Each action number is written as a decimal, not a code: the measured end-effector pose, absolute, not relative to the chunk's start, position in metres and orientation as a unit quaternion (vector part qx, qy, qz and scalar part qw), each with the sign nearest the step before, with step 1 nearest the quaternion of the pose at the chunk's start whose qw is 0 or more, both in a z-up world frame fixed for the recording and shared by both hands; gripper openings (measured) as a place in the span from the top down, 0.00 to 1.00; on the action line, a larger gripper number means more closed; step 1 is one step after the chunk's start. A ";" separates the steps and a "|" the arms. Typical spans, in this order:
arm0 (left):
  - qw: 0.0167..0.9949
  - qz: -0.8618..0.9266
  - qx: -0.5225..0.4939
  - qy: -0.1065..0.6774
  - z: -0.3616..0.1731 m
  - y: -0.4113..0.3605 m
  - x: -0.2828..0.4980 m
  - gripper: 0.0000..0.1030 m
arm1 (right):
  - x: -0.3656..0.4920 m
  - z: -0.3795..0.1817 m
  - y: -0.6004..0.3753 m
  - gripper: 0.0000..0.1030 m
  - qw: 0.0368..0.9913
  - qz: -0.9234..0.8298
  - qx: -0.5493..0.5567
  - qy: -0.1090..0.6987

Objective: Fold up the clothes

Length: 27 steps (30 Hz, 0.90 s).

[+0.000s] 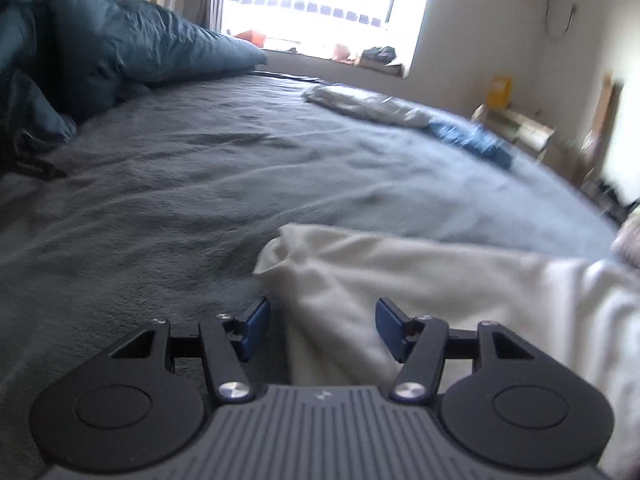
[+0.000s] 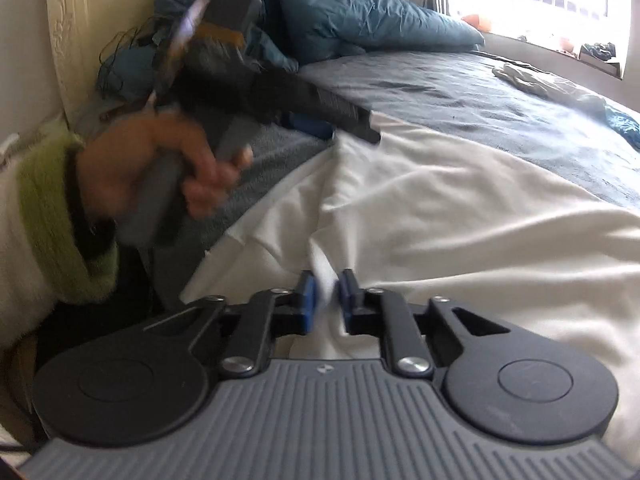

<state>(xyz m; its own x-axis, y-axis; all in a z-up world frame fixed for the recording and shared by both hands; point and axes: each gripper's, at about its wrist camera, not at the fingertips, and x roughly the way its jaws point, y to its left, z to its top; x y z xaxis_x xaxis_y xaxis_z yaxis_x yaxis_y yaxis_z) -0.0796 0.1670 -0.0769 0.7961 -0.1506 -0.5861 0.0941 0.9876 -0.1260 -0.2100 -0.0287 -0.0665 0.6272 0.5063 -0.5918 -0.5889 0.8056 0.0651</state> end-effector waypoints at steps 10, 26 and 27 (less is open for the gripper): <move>0.951 -0.057 -0.061 0.299 -0.072 0.181 -0.085 0.41 | -0.221 -0.081 -0.040 0.93 0.873 0.349 -0.011 0.340; 0.929 -0.194 0.034 0.315 -0.074 0.100 -0.163 0.39 | -0.247 -0.082 -0.223 0.93 0.961 0.058 0.037 0.267; 0.930 -0.193 0.027 0.313 -0.077 0.103 -0.165 0.39 | -0.250 -0.090 -0.236 0.94 0.957 0.050 0.053 0.282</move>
<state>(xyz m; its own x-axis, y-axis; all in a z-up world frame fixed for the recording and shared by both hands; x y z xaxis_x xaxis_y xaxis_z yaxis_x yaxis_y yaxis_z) -0.1654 0.1034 -0.0765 0.7295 -0.3408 -0.5930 0.3750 0.9244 -0.0698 -0.2502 -0.2356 -0.0903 0.8364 0.1252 -0.5336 -0.0661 0.9895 0.1287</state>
